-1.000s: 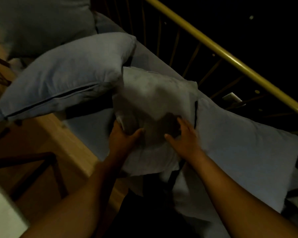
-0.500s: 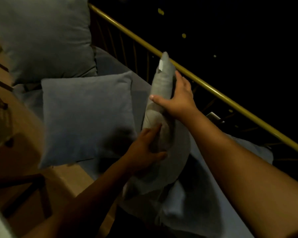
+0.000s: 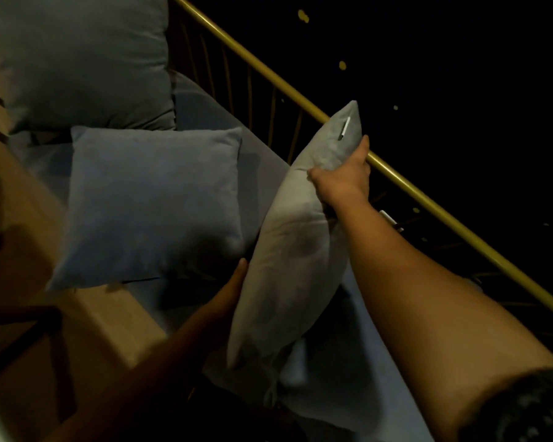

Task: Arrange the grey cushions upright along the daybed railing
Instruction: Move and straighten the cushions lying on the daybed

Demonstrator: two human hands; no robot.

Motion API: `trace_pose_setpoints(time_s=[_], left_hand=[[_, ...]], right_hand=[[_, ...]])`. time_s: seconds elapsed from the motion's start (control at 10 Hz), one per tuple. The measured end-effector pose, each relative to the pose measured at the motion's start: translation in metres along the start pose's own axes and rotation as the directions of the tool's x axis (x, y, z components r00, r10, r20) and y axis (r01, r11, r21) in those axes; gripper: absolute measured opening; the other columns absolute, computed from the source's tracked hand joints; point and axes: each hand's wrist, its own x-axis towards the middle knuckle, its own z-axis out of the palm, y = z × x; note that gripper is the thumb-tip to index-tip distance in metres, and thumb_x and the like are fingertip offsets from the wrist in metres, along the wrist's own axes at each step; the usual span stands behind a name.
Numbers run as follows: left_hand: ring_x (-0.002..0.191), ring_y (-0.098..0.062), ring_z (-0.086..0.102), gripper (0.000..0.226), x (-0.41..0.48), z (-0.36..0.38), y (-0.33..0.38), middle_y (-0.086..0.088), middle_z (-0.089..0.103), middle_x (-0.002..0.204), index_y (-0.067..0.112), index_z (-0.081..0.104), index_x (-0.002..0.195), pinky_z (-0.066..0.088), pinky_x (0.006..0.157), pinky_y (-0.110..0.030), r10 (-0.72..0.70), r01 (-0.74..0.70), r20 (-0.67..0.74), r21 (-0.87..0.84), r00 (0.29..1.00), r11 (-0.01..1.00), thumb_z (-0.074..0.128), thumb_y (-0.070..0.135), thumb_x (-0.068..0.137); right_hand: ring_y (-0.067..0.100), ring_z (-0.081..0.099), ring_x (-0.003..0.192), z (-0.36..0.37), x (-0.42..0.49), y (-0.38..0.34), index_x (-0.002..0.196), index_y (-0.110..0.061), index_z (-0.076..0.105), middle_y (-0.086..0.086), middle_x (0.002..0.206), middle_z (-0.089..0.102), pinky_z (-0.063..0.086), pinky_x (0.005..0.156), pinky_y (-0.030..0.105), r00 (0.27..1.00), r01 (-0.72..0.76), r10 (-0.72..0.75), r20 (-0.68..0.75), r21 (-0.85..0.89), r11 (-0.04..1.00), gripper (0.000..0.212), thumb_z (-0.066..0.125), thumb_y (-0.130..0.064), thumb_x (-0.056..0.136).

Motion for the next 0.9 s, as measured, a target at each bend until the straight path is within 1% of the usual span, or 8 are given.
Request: trace_pose_setpoints(time_s=[0.1,0.3,0.4,0.5,0.6,0.7,0.8,0.9], left_hand=[[0.090,-0.020,0.072,0.050,-0.005,0.025,-0.020,-0.006,0.076,0.099,0.021,0.067,0.109,0.050,0.085,-0.037,-0.116,0.107,-0.029,-0.223,0.993,0.969,0.032,0.054,0.095],[0.118,-0.032,0.059,0.073,-0.023,0.049,-0.010,-0.012,0.062,0.130,0.028,0.050,0.135,0.045,0.101,-0.047,-0.174,0.177,0.038,-0.120,0.984,0.977,0.053,0.072,0.077],[0.143,-0.034,0.028,0.072,-0.021,0.022,-0.012,-0.006,0.038,0.152,0.034,0.024,0.148,0.021,0.118,-0.046,-0.102,0.403,0.808,-0.176,0.580,0.898,0.039,0.070,0.087],[0.124,-0.025,0.054,0.067,-0.060,0.048,0.049,-0.003,0.055,0.138,0.028,0.042,0.139,0.043,0.105,-0.031,0.119,-0.118,0.003,-0.079,0.993,0.990,0.054,0.063,0.083],[0.100,-0.006,0.063,0.044,-0.088,0.057,0.088,0.007,0.065,0.117,0.024,0.052,0.131,0.050,0.075,-0.020,0.346,-0.354,-0.088,-0.100,0.934,0.930,0.054,0.043,0.091],[0.109,-0.011,0.053,0.049,-0.104,0.053,0.124,0.001,0.054,0.131,0.020,0.044,0.139,0.041,0.091,-0.026,0.460,-0.436,-0.141,0.175,0.876,0.883,0.050,0.038,0.093],[0.126,-0.028,0.046,0.059,-0.111,0.051,0.150,-0.005,0.041,0.146,0.026,0.034,0.143,0.037,0.104,-0.036,0.446,-0.411,-0.120,0.237,0.887,0.880,0.054,0.041,0.090],[0.108,-0.021,0.056,0.053,-0.113,0.045,0.152,-0.009,0.045,0.144,0.024,0.041,0.140,0.040,0.089,-0.032,0.518,-0.463,-0.133,0.302,0.845,0.833,0.058,0.035,0.090]], right_hand=[[0.037,0.057,0.112,-0.017,-0.007,0.010,0.146,-0.040,0.005,0.012,0.137,0.048,0.053,0.083,0.048,0.999,0.038,-0.038,0.000,0.045,0.998,0.101,0.074,-0.028,0.073],[0.029,0.058,0.101,-0.063,-0.022,0.017,0.145,-0.033,0.019,0.011,0.128,0.056,0.044,0.077,0.031,0.987,0.159,-0.156,-0.034,0.107,0.982,0.081,0.066,-0.021,0.080],[0.031,0.053,0.120,-0.089,-0.035,0.007,0.147,-0.027,0.020,0.010,0.138,0.050,0.039,0.085,0.026,0.967,0.250,-0.235,-0.103,0.174,0.952,0.079,0.064,-0.021,0.082],[0.027,0.049,0.125,-0.114,-0.054,-0.013,0.147,-0.026,0.018,0.007,0.143,0.046,0.040,0.094,0.028,0.937,0.342,-0.304,-0.175,0.273,0.899,0.080,0.065,-0.024,0.082],[0.024,0.056,0.115,-0.129,-0.073,-0.031,0.140,-0.029,0.029,0.003,0.132,0.054,0.049,0.096,0.037,0.911,0.403,-0.346,-0.223,0.313,0.860,0.067,0.062,-0.024,0.083],[0.019,0.062,0.094,-0.121,-0.089,-0.045,0.133,-0.033,0.035,-0.003,0.104,0.063,0.054,0.086,0.042,0.880,0.467,-0.401,-0.255,0.306,0.830,0.055,0.056,-0.018,0.084],[0.024,0.057,0.112,-0.096,-0.105,-0.053,0.142,-0.033,0.030,0.004,0.124,0.060,0.047,0.098,0.040,0.909,0.416,-0.410,-0.078,0.262,0.871,0.061,0.056,-0.026,0.087],[0.033,0.049,0.124,-0.063,-0.120,-0.040,0.142,-0.023,0.035,0.013,0.142,0.048,0.043,0.103,0.043,0.929,0.302,-0.343,0.140,0.249,0.920,0.064,0.060,-0.040,0.086]])
